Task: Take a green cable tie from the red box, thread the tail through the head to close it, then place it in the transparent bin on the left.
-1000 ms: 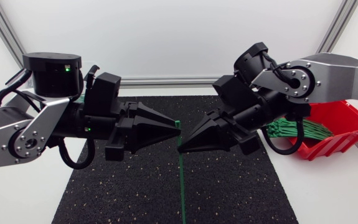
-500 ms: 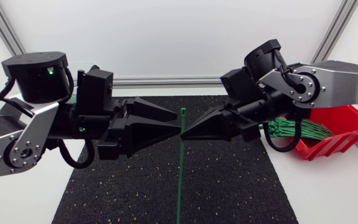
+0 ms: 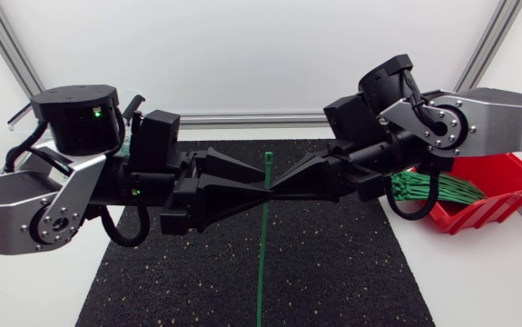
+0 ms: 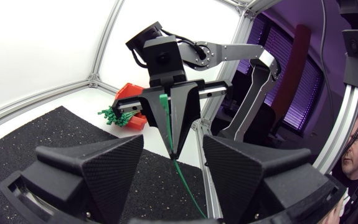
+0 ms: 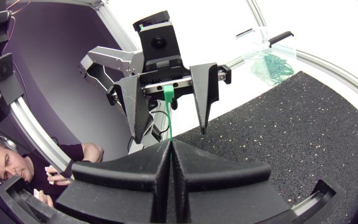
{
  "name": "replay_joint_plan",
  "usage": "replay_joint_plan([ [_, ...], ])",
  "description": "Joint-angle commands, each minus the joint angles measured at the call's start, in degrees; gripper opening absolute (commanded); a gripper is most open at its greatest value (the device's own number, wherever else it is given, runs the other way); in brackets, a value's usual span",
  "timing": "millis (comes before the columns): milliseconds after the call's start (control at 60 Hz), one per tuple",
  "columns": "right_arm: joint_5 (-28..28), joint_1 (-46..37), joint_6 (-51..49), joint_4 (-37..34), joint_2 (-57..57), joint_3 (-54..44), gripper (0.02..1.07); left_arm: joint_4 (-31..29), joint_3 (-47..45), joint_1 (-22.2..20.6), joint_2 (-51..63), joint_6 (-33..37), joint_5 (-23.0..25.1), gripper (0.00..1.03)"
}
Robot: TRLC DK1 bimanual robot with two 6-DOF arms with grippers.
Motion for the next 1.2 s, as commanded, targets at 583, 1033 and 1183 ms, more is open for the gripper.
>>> replay_joint_plan([
  [583,0.37,0.57,1.02,1.58,1.02,-2.23,0.08,2.79,2.25,1.37,1.75,-3.47,-1.09,0.51],
  [1033,0.54,0.92,1.02,1.93,0.94,-2.32,0.08,2.96,2.16,1.11,1.49,-3.64,-1.35,0.26],
  [1183,0.81,1.01,1.02,1.93,0.76,-2.5,0.08,2.96,2.16,1.11,1.49,-3.64,-1.7,0.23],
])
